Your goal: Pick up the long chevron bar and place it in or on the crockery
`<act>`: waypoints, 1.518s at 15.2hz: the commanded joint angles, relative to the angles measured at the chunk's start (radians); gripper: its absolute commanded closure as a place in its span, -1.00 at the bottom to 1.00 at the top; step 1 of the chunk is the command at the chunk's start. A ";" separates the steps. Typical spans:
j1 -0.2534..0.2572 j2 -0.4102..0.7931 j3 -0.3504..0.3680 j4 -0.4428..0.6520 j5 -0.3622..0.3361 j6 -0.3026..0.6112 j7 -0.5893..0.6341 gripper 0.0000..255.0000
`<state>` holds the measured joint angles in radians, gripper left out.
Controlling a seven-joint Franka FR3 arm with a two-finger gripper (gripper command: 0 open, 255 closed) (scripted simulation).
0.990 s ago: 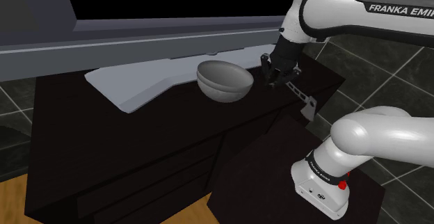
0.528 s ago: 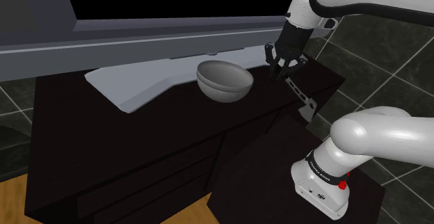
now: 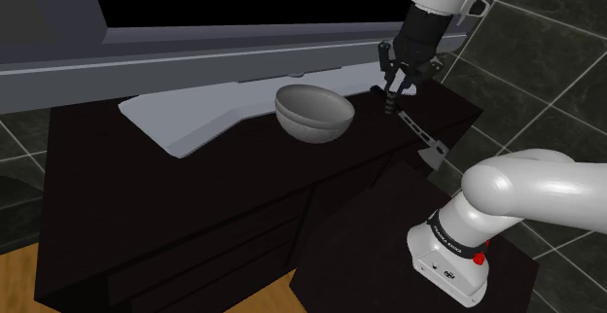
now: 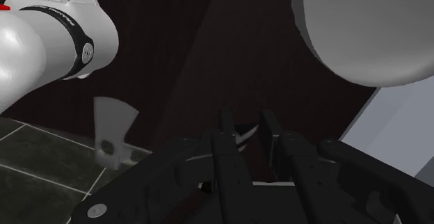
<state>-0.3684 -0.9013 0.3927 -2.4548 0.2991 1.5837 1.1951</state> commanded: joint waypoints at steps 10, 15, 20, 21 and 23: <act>-0.009 0.096 0.081 0.177 0.032 -0.059 0.101 1.00; -0.026 0.206 0.212 0.298 0.070 -0.036 0.222 1.00; -0.069 0.340 0.360 0.444 0.071 -0.013 0.353 1.00; -0.080 0.371 0.394 0.476 0.065 -0.008 0.382 1.00; -0.110 0.437 0.469 0.544 0.046 0.001 0.443 1.00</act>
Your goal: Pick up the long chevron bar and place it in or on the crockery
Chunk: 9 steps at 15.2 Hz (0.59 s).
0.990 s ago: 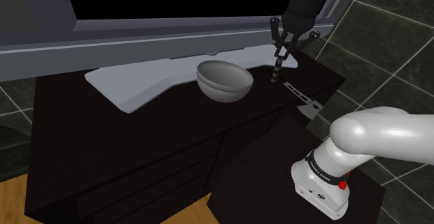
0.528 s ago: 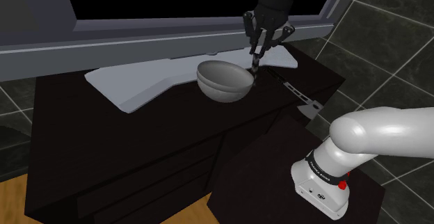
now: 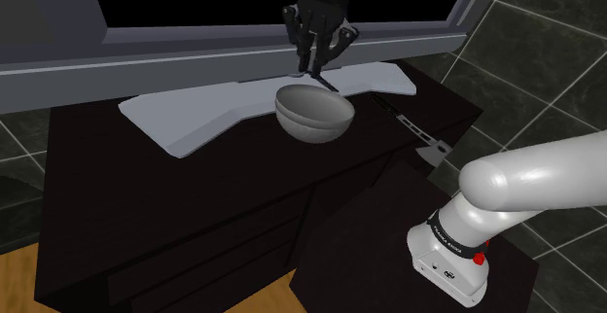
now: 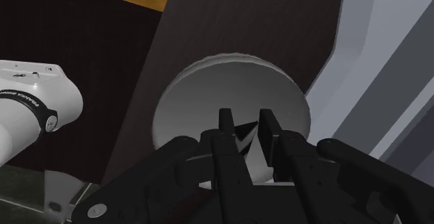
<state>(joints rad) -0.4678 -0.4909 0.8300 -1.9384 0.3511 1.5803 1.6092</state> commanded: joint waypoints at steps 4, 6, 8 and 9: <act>-0.071 0.153 0.181 0.131 -0.066 0.030 0.140 1.00; -0.067 0.146 0.181 0.101 -0.061 0.056 0.136 1.00; -0.064 0.141 0.183 0.071 -0.055 0.082 0.132 1.00; -0.062 0.139 0.184 0.057 -0.053 0.095 0.130 1.00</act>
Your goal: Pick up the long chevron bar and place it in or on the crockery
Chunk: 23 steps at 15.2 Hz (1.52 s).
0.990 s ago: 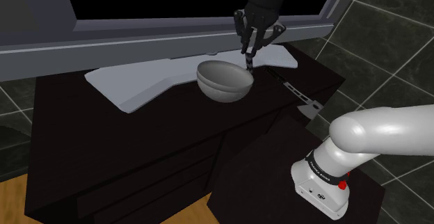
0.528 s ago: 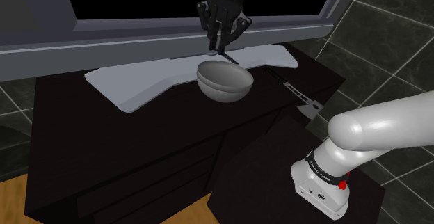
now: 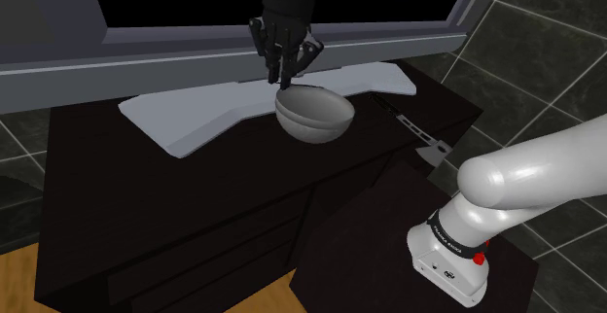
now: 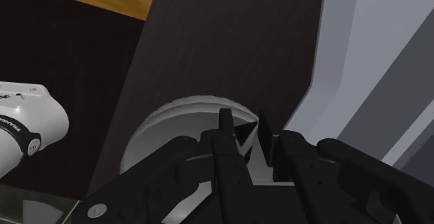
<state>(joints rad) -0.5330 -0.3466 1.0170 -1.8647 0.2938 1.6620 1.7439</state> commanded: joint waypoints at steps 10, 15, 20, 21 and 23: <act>0.009 -0.009 0.026 -0.149 0.020 0.144 -0.014 1.00; 0.008 -0.008 0.028 -0.154 0.021 0.151 -0.014 1.00; 0.010 -0.011 0.027 -0.155 0.023 0.150 -0.014 -1.00; 0.010 -0.011 0.027 -0.156 0.023 0.150 -0.014 -1.00; 0.010 -0.011 0.027 -0.156 0.023 0.150 -0.015 -1.00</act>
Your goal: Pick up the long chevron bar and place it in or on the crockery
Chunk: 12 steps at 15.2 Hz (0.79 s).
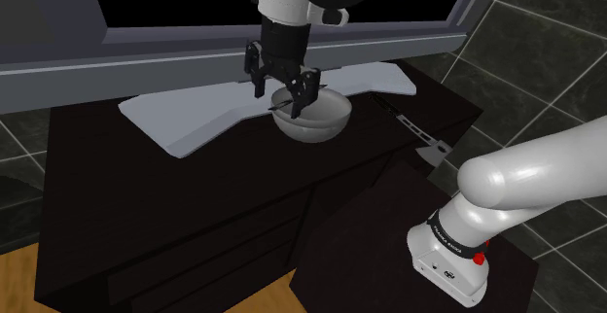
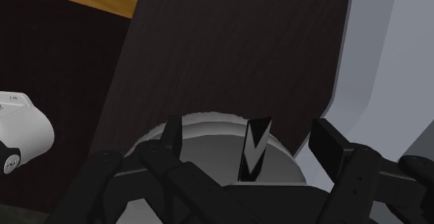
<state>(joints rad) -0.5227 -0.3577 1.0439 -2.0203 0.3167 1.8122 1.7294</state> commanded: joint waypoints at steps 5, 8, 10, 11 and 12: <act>-0.007 0.006 -0.026 0.126 -0.018 -0.124 0.009 -1.00; -0.007 0.006 -0.026 0.126 -0.018 -0.124 0.009 -1.00; -0.007 0.006 -0.026 0.126 -0.018 -0.124 0.009 -1.00; -0.007 0.006 -0.026 0.126 -0.018 -0.124 0.009 -1.00; -0.007 0.006 -0.026 0.126 -0.018 -0.124 0.009 -1.00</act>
<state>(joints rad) -0.5298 -0.3518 1.0178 -1.8948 0.2992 1.6885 1.7384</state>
